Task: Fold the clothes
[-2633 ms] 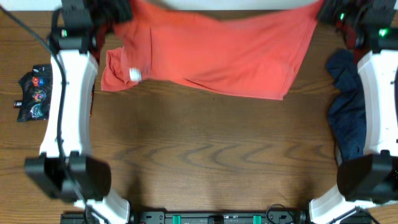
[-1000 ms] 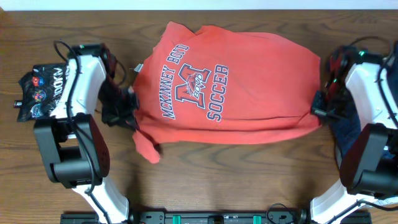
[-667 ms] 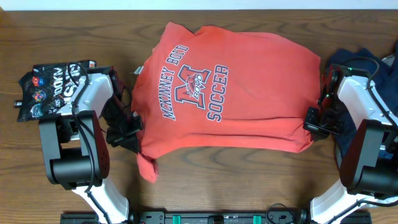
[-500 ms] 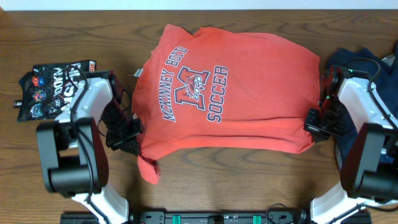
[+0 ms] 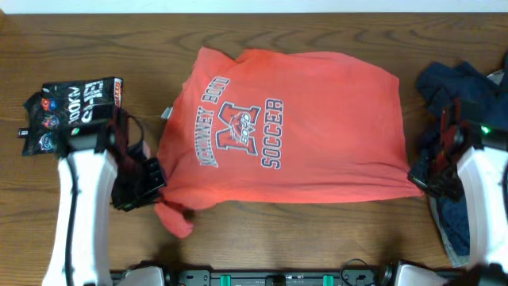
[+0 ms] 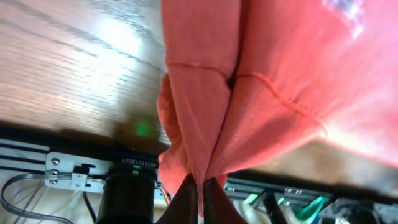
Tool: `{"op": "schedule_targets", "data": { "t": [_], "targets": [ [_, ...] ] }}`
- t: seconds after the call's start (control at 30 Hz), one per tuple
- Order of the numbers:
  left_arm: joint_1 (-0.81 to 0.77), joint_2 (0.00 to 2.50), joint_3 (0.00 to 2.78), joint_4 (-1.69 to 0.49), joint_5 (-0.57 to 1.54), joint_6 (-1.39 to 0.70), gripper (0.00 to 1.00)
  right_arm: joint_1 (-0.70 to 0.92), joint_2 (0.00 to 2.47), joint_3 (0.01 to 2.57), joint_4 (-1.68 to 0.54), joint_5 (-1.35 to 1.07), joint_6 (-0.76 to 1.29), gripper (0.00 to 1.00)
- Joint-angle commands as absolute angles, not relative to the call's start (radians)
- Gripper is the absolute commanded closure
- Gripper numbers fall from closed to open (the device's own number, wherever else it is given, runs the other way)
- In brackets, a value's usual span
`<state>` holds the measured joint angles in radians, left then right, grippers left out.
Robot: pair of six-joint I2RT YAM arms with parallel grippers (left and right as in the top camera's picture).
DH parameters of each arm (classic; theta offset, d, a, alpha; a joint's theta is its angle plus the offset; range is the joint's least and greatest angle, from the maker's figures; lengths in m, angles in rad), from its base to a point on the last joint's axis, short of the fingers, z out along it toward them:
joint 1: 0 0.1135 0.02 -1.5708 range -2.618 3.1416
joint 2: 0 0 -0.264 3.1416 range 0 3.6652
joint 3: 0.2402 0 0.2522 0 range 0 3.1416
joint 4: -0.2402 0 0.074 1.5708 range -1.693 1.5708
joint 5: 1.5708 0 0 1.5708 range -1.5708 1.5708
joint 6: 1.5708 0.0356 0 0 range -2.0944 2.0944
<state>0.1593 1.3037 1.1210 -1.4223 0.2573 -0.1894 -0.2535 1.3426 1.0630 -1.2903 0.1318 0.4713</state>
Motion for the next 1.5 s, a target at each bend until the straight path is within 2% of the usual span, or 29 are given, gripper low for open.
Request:
{"op": "schedule_targets", "data": {
  "t": [0.0,0.13,0.3,0.6,0.93,1.0,1.03,1.07,1.1,1.13,1.23,1.3,1.47],
  "targets": [
    [0.195,1.229,1.103,-1.425,0.231,-0.221,0.94,-0.281,1.281,1.056,-1.282,0.177,0.489,0.99],
    [0.2,1.219,1.103,-1.341,0.234,-0.223,0.94,-0.281,1.285,1.054,-1.204,0.156,0.419,0.99],
    [0.2,1.279,1.103,-1.131,0.263,-0.247,0.94,-0.281,1.372,1.048,-1.03,0.054,0.318,0.99],
    [0.197,1.527,1.103,-0.835,0.447,-0.249,0.94,-0.28,1.573,1.048,-0.72,-0.06,0.278,0.99],
    [0.191,1.741,1.103,-0.595,0.454,-0.249,0.94,-0.28,1.734,1.048,-0.503,-0.117,0.276,0.99],
    [0.191,1.744,1.103,-0.559,0.456,-0.249,0.94,-0.28,1.751,1.048,-0.482,-0.117,0.275,0.95],
    [0.191,1.743,1.103,-0.54,0.462,-0.249,0.93,-0.28,1.753,1.048,-0.475,-0.117,0.275,0.87],
    [0.191,1.743,1.104,-0.522,0.472,-0.249,0.88,-0.28,1.754,1.048,-0.47,-0.117,0.274,0.82],
    [0.191,1.743,1.104,-0.509,0.483,-0.249,0.66,-0.28,1.754,1.048,-0.463,-0.12,0.271,0.77],
    [0.192,1.743,1.106,-0.503,0.49,-0.249,0.52,-0.281,1.75,1.05,-0.459,-0.126,0.265,0.72],
    [0.199,1.734,1.124,-0.514,0.49,-0.248,0.45,-0.281,1.731,1.061,-0.466,-0.139,0.241,0.61],
    [0.205,1.718,1.132,-0.52,0.49,-0.245,0.4,-0.281,1.702,1.066,-0.477,-0.139,0.23,0.6],
    [0.208,1.653,1.132,-0.63,0.423,-0.23,0.39,-0.281,1.622,1.067,-0.59,-0.139,0.226,0.63]
  ]
}}
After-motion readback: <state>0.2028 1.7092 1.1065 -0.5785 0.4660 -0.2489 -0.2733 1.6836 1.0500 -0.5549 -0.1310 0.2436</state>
